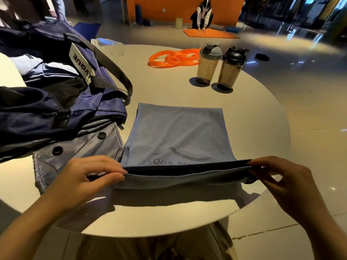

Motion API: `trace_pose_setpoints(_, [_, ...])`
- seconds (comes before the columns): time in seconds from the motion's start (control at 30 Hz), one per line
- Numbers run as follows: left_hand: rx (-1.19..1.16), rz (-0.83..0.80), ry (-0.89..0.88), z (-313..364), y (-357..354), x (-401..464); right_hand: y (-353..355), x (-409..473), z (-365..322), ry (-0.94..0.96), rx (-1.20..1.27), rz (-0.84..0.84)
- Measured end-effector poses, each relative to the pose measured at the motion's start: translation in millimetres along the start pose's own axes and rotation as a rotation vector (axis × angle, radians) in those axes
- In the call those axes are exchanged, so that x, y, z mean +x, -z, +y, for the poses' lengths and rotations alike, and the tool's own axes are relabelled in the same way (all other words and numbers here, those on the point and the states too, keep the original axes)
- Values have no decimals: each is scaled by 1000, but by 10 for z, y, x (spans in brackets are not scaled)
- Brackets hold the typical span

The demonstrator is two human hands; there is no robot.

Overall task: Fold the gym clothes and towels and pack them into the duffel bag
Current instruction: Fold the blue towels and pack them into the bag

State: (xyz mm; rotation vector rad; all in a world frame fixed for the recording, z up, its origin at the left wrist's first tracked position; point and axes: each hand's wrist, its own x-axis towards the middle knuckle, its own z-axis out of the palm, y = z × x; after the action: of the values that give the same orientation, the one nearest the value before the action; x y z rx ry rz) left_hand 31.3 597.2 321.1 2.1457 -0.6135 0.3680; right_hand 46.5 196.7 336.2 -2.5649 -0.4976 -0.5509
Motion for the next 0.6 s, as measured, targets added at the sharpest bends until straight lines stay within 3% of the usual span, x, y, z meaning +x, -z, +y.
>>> trace_pose_setpoints(0.3, [116,-26,-86,-87,216,355,82,390,4,-11,38,-33])
trace_pose_setpoints(0.47, [163,-76,-36,-66,337,512,185,589,-22,5,39,-53])
trace_pose_setpoints(0.6, [87,-20,81,-18,405,653,245,778,-17,-103,94,-83])
